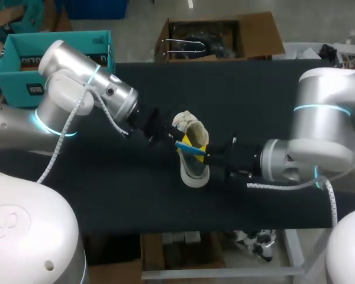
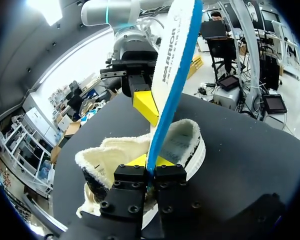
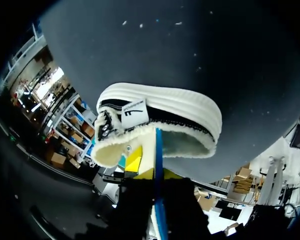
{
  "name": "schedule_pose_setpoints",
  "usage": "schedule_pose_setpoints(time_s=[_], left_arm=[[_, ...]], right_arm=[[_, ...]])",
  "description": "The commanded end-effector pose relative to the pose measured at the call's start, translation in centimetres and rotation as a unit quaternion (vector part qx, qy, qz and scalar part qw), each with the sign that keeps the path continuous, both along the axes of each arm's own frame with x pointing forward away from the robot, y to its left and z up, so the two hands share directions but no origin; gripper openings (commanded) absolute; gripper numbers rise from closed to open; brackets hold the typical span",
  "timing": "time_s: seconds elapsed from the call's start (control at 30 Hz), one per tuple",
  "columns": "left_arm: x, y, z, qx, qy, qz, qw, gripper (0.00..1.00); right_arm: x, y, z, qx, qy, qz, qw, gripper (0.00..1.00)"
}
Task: Open the shoe tongue, take the insole out of the shoe, put the insole back into the shoe, and pack the shoe into the shoebox
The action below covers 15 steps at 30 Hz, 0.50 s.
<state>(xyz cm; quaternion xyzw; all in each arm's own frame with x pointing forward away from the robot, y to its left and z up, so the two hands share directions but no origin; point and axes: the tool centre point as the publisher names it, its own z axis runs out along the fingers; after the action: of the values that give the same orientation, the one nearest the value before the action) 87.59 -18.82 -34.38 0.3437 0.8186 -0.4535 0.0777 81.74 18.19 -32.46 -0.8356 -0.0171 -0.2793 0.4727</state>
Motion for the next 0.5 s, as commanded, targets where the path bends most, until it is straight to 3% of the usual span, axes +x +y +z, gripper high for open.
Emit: schedule_pose_setpoints(time_s=[0.03, 0.3, 0.37, 0.5], left_arm=[[0.8, 0.0, -0.4, -0.001, 0.006, -0.003, 1.000, 0.00], [0.2, 0.2, -0.3, 0.002, 0.011, -0.010, 1.000, 0.00], [-0.3, 0.2, -0.1, 0.004, 0.010, -0.014, 1.000, 0.24], [-1.5, 0.4, 0.6, 0.002, 0.002, -0.024, 1.000, 0.26]], right_arm=[[0.4, 0.6, -1.1, -0.001, 0.005, -0.003, 1.000, 0.00], [0.2, 0.4, -1.5, 0.002, 0.006, -0.009, 1.000, 0.00], [0.0, 0.3, -1.4, 0.002, 0.005, -0.010, 1.000, 0.00], [-0.2, 0.1, -1.2, 0.003, 0.004, -0.012, 1.000, 0.00]])
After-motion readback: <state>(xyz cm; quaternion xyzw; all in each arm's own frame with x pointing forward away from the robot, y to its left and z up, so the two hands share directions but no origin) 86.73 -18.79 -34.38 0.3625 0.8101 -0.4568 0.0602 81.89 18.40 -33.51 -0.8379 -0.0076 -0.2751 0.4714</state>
